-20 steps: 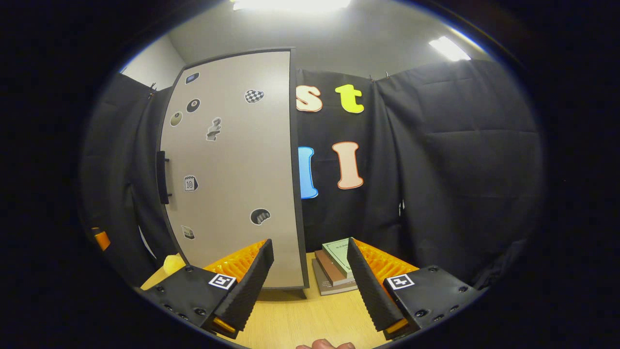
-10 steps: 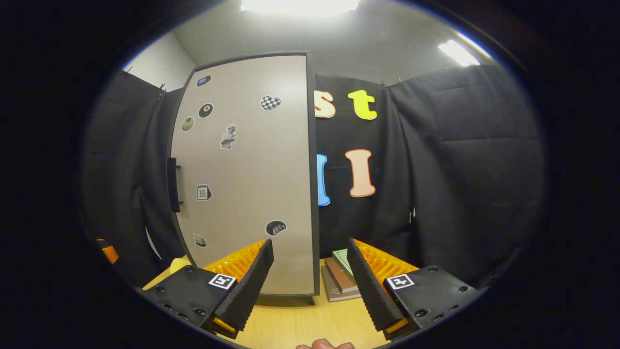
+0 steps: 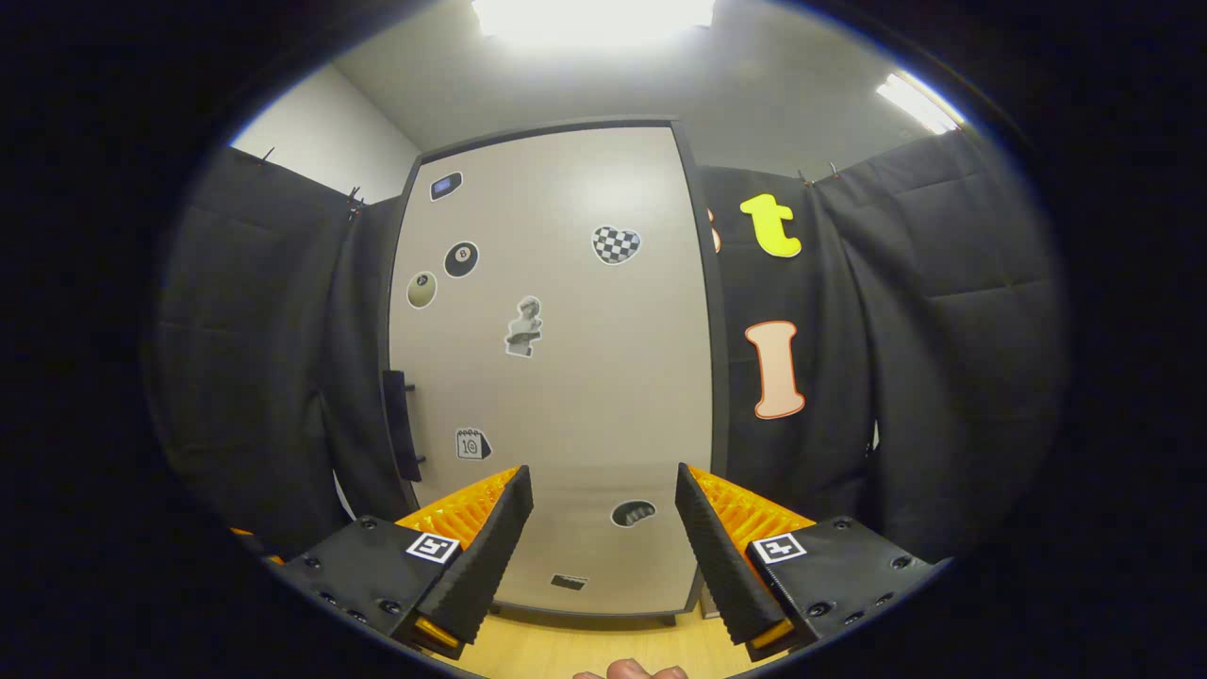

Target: Open the cabinet door with the right hand, grasp the bottle in the cabinet with the left hand and place it on the coaster, then close the cabinet door with the right hand.

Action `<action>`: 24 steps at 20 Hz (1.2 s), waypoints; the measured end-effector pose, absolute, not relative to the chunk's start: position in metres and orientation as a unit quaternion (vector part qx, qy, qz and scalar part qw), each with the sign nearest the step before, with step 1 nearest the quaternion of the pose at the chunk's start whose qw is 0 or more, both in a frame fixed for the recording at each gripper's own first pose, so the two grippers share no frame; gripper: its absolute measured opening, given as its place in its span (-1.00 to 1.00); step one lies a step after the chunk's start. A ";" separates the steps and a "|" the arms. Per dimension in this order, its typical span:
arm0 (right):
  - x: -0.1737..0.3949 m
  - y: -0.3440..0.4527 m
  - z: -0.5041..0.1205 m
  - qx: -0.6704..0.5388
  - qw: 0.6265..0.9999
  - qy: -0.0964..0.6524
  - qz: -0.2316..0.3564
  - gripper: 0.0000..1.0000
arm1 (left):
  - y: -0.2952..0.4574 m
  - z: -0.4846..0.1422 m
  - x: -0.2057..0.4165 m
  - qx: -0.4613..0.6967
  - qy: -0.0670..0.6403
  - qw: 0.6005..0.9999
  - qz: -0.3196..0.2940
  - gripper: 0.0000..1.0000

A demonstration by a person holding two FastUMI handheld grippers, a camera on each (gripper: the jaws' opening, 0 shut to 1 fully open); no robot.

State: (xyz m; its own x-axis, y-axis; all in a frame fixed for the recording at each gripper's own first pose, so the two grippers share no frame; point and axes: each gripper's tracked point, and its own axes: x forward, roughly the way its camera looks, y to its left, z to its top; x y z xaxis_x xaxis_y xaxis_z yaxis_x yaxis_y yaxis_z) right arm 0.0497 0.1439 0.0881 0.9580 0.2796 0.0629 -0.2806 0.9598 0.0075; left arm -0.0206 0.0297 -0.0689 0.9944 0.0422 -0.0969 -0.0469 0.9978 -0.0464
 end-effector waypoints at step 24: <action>0.099 0.355 0.093 0.007 0.975 0.006 0.222 0.93 | 0.109 -0.116 -0.047 -0.066 0.087 0.988 0.112 0.73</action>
State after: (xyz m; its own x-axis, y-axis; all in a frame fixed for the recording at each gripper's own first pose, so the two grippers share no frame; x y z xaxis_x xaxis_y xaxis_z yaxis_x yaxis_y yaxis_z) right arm 0.0993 0.3555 0.0933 0.9012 0.4333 -0.0078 -0.4332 0.9012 0.0161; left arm -0.0471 0.1094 -0.1157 0.9600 0.2089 -0.1864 -0.2320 0.9663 -0.1117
